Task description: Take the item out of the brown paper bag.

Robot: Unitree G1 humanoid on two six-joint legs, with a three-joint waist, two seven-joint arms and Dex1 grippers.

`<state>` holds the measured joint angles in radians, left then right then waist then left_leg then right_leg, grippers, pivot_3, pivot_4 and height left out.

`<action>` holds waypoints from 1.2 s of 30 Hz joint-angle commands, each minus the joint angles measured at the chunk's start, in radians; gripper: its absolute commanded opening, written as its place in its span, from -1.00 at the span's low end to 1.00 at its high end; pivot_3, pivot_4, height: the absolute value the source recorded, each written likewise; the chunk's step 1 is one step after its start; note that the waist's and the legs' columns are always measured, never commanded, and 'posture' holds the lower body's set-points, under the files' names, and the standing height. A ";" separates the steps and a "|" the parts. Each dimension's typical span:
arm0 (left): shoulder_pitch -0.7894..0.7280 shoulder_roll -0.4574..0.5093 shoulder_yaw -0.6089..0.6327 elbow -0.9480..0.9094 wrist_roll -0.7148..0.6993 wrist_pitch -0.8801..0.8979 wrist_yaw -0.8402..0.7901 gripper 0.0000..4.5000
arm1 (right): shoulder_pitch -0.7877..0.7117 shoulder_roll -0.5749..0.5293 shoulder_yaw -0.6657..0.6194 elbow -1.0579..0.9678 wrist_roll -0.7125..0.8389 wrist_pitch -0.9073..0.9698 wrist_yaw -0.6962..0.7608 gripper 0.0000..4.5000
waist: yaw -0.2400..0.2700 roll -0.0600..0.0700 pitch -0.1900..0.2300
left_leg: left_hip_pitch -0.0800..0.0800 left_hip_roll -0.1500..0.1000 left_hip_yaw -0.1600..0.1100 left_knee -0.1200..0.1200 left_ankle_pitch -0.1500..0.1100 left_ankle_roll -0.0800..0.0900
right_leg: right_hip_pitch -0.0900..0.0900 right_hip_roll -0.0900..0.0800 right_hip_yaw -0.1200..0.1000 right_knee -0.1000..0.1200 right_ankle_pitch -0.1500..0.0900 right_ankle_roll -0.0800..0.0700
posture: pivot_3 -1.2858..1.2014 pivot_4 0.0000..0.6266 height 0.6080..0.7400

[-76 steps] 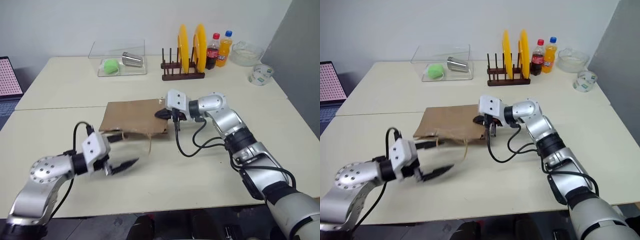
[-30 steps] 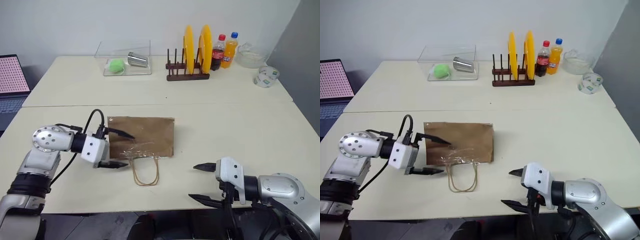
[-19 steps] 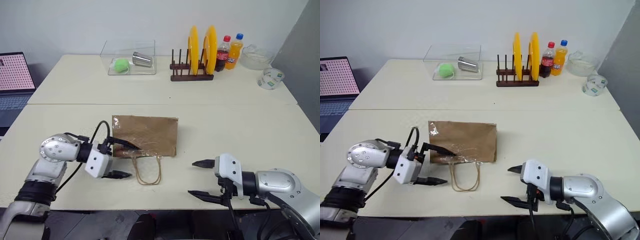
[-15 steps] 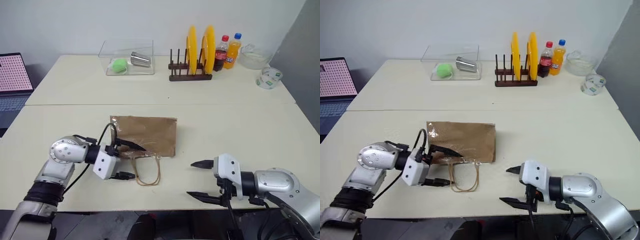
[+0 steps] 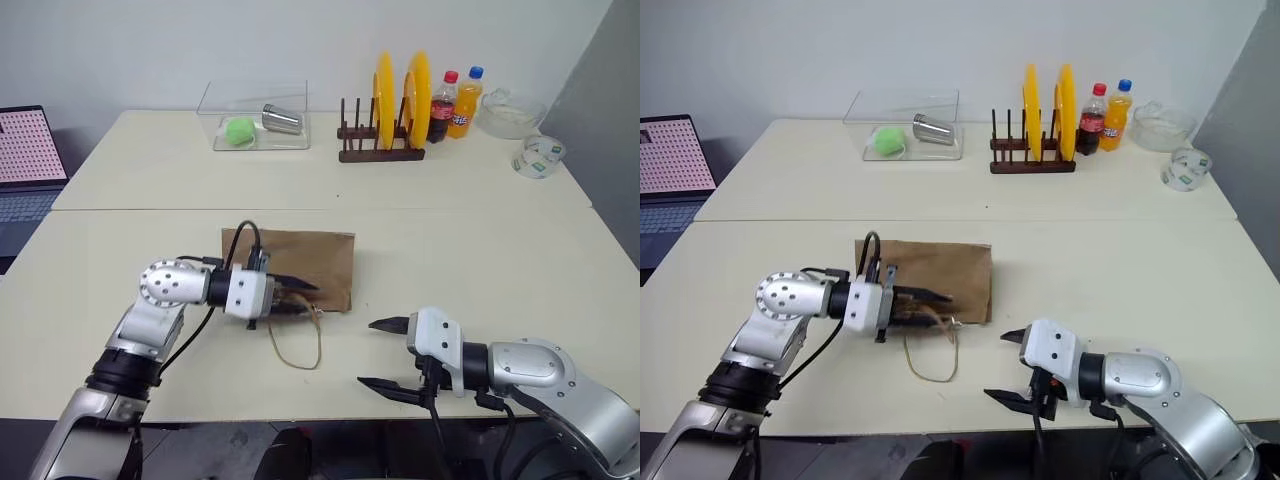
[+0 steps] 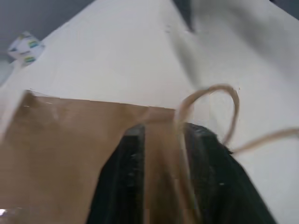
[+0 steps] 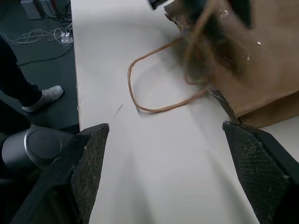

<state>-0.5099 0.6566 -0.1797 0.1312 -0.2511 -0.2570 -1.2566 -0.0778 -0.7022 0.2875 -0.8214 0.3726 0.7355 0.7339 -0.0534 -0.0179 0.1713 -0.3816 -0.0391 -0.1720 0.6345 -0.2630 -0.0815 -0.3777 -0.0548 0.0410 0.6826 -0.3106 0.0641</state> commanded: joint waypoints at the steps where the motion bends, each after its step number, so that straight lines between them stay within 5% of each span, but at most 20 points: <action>1: -0.082 -0.034 0.027 -0.069 -0.047 0.169 0.069 -0.99 | -0.054 0.022 0.060 -0.005 -0.014 0.021 -0.015 0.83 | -0.001 0.000 0.000 | 0.000 0.000 0.000 0.001 0.000 0.000 | 0.000 0.000 0.000 0.000 0.000 0.000 | 0.03 -0.52 1.00; 12: -0.176 -0.060 0.046 0.003 -0.026 0.224 0.080 -0.99 | -0.288 0.149 0.243 0.172 -0.160 -0.071 -0.025 0.83 | -0.005 0.000 0.000 | 0.000 0.000 0.000 0.003 0.000 0.000 | 0.000 0.000 0.000 0.000 0.000 0.000 | 0.03 -0.52 1.00; 21: -0.156 -0.046 0.051 -0.016 -0.018 0.220 0.076 -0.99 | -0.309 0.120 0.229 0.144 -0.170 -0.118 0.040 0.83 | -0.002 0.000 0.000 | -0.002 -0.001 -0.002 0.003 0.000 0.000 | -0.001 0.000 0.000 0.000 0.000 0.000 | 0.03 -0.52 1.00; 29: -0.167 -0.063 0.045 -0.003 -0.010 0.226 0.088 -0.99 | -0.394 0.186 0.355 0.320 -0.291 -0.247 0.093 0.83 | -0.004 0.000 0.000 | -0.001 -0.001 -0.001 0.004 0.000 0.000 | -0.001 0.000 0.000 0.001 0.000 0.001 | 0.03 -0.52 1.00; 32: -0.170 -0.070 0.045 -0.001 -0.008 0.225 0.095 -1.00 | -0.421 0.229 0.381 0.423 -0.338 -0.276 0.089 0.55 | -0.004 0.000 0.000 | -0.001 -0.001 -0.001 0.005 0.000 -0.001 | -0.001 0.000 0.000 0.001 0.000 0.001 | 0.03 -0.52 1.00; 36: -0.190 -0.088 0.059 0.007 -0.014 0.258 0.129 -1.00 | -0.416 0.234 0.403 0.546 -0.422 -0.314 0.079 -0.08 | -0.004 0.000 0.000 | -0.001 -0.001 -0.002 0.005 0.000 -0.001 | -0.001 0.000 0.000 0.001 0.001 0.001 | 0.03 -0.52 1.00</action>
<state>-0.6659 0.5782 -0.1566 0.1536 -0.2566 -0.0155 -1.1575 -0.4920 -0.4626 0.6825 -0.3059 -0.0029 0.4588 0.8233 -0.0574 -0.0179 0.1713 -0.3831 -0.0403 -0.1736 0.6396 -0.2627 -0.0822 -0.3785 -0.0552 0.0410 0.6835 -0.3100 0.0647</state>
